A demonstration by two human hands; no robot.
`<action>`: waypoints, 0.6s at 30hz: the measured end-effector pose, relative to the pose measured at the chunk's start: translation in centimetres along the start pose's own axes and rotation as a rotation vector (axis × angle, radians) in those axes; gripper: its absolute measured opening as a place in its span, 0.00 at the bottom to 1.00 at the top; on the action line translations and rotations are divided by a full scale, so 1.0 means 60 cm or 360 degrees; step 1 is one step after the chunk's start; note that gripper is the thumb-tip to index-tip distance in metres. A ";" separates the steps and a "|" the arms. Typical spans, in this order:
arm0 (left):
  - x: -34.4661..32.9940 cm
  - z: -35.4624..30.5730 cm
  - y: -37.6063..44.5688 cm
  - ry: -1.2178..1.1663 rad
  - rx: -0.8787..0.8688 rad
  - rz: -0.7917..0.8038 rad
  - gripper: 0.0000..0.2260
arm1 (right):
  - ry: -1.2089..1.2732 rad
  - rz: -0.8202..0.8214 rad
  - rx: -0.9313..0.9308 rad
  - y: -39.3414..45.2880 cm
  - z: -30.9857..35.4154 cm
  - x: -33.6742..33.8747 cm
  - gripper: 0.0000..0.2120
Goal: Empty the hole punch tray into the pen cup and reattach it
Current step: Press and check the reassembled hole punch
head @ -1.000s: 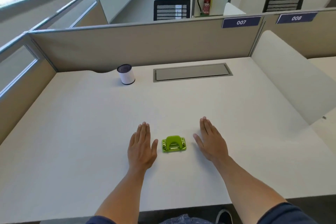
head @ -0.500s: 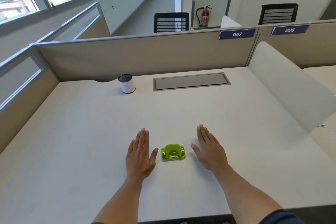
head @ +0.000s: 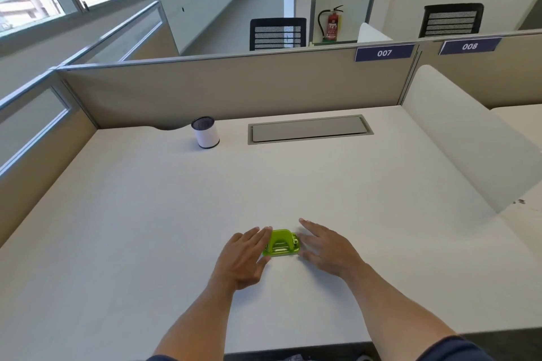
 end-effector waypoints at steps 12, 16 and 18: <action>0.005 -0.012 0.025 -0.0108 0.0127 0.0098 0.29 | -0.0031 0.0055 -0.0038 0.024 0.029 0.008 0.16; 0.020 -0.015 0.056 -0.0061 0.0119 0.0219 0.23 | 0.0186 0.0128 -0.0061 0.032 0.032 0.010 0.13; 0.019 -0.014 0.065 -0.0045 0.0110 0.0250 0.24 | 0.0373 0.0139 -0.0084 0.033 0.031 0.010 0.15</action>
Point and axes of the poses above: each hand's wrist, its own y-axis towards the middle knuckle, its own x-axis out of the back of the hand, z = x × y, the point moved 3 cm from there along y, towards the middle knuckle, and after that the axes turned 8 degrees about -x, right-handed, at the moved point
